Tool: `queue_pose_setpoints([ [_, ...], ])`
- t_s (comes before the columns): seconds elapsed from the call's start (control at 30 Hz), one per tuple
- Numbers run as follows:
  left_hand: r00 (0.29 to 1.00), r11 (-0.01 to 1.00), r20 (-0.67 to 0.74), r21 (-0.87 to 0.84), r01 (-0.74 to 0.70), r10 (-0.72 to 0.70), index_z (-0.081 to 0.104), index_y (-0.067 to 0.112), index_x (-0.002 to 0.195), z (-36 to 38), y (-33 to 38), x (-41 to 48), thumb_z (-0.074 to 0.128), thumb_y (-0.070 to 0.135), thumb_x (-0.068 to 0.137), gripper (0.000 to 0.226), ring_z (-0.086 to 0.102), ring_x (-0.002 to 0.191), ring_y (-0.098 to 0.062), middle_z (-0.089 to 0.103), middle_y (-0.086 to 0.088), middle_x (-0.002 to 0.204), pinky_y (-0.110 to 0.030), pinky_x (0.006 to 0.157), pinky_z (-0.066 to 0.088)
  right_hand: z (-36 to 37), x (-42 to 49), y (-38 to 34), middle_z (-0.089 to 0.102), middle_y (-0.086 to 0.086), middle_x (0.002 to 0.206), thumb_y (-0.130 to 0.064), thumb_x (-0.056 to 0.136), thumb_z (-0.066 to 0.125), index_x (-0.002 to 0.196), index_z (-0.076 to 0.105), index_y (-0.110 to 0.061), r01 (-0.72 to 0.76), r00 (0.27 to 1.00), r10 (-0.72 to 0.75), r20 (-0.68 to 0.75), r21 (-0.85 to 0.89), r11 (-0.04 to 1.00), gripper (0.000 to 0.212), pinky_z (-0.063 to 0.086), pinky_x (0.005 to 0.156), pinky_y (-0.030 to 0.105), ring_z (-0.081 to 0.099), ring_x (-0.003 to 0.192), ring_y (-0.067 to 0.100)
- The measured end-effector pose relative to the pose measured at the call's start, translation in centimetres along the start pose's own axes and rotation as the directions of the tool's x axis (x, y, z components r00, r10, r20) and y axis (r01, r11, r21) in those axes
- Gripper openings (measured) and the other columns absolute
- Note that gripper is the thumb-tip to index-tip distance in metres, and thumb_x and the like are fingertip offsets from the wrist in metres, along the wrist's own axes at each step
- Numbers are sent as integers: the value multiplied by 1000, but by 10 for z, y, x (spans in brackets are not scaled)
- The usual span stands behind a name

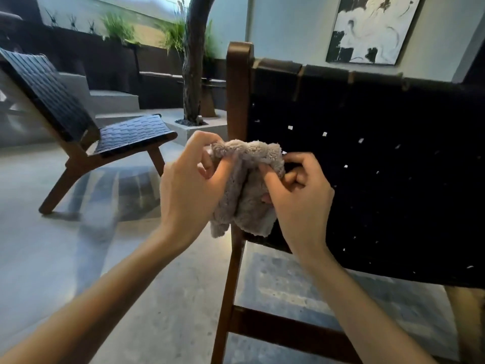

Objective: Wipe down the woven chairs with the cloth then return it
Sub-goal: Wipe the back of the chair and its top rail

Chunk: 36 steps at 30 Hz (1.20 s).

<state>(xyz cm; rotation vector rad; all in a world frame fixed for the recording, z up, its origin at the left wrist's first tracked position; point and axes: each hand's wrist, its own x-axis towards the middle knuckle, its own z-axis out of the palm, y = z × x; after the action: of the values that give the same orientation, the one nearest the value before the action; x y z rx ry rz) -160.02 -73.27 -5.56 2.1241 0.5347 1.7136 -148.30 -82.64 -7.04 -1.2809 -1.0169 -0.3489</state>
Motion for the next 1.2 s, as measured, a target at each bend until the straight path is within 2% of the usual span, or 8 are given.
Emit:
queue_pose_setpoints([
  [0.2, 987, 979, -159, -202, -6, -26, 49, 22, 103, 0, 18, 46, 63, 16, 90, 20, 57, 77, 8, 56, 16, 87, -4, 63, 45, 27, 29, -35, 62, -17, 81, -15, 88, 67, 102, 63, -15, -34, 984, 51, -171, 102, 994, 14, 50, 70, 11, 61, 78, -3],
  [0.3, 992, 950, -124, -311, -32, -8, 50, 10, 121, 3, 22, 59, 61, 10, 91, 32, 57, 98, -4, 57, -1, 112, -11, 80, 48, 35, 29, -41, 66, -5, 104, -14, 91, 63, 118, 62, -10, -70, 980, 96, -176, 148, 987, 27, 51, 84, 13, 61, 97, 0],
  [0.4, 998, 908, -62, -419, -7, -21, 42, 7, 134, 6, 21, 64, 58, 12, 93, 44, 52, 112, 0, 51, 8, 120, -19, 95, 46, 44, 24, -43, 61, 4, 118, -20, 91, 64, 125, 61, -10, -62, 981, 84, -175, 124, 990, 35, 50, 92, 20, 59, 108, 8],
  [0.53, 999, 865, 24, -501, 36, -27, 36, 7, 143, 13, 20, 66, 50, 9, 97, 48, 54, 120, -13, 54, -4, 131, -31, 96, 51, 53, 30, -41, 67, 4, 109, -19, 88, 67, 114, 69, -4, -25, 960, 56, -276, 113, 993, 29, 53, 89, 22, 61, 104, 8],
  [0.77, 997, 869, 62, -490, 76, -52, 24, 11, 147, 27, -3, 43, 46, 3, 97, 56, 52, 122, -5, 48, 0, 138, -23, 97, 48, 63, 14, -5, 64, -5, 102, -20, 85, 71, 107, 72, -6, 15, 961, -8, -275, 25, 1000, 26, 49, 81, 13, 60, 99, 4],
  [0.97, 982, 868, 143, -464, 176, -122, 26, 17, 147, 47, -38, -1, 50, 5, 96, 57, 49, 125, -4, 49, -3, 141, -17, 95, 47, 62, -22, 44, 64, -6, 105, -16, 83, 72, 107, 71, -9, -153, 974, 175, -141, 155, 976, 25, 55, 84, 23, 62, 99, -2],
  [1.1, 942, 848, 252, -426, 314, -222, 33, 17, 146, 64, -69, -40, 50, 6, 96, 54, 55, 113, 4, 56, 13, 125, -14, 89, 48, 59, -51, 80, 67, -9, 99, -10, 80, 75, 99, 71, -22, -277, 957, 288, -37, 186, 943, 23, 52, 81, 15, 64, 93, -4],
  [1.2, 892, 834, 330, -358, 420, -308, 37, 18, 145, 76, -92, -69, 51, 7, 96, 52, 55, 119, -8, 57, 4, 131, -23, 95, 49, 59, -69, 108, 66, -26, 81, -8, 79, 76, 82, 68, -41, -368, 930, 367, 31, 76, 927, 34, 46, 73, 4, 63, 82, -11],
])
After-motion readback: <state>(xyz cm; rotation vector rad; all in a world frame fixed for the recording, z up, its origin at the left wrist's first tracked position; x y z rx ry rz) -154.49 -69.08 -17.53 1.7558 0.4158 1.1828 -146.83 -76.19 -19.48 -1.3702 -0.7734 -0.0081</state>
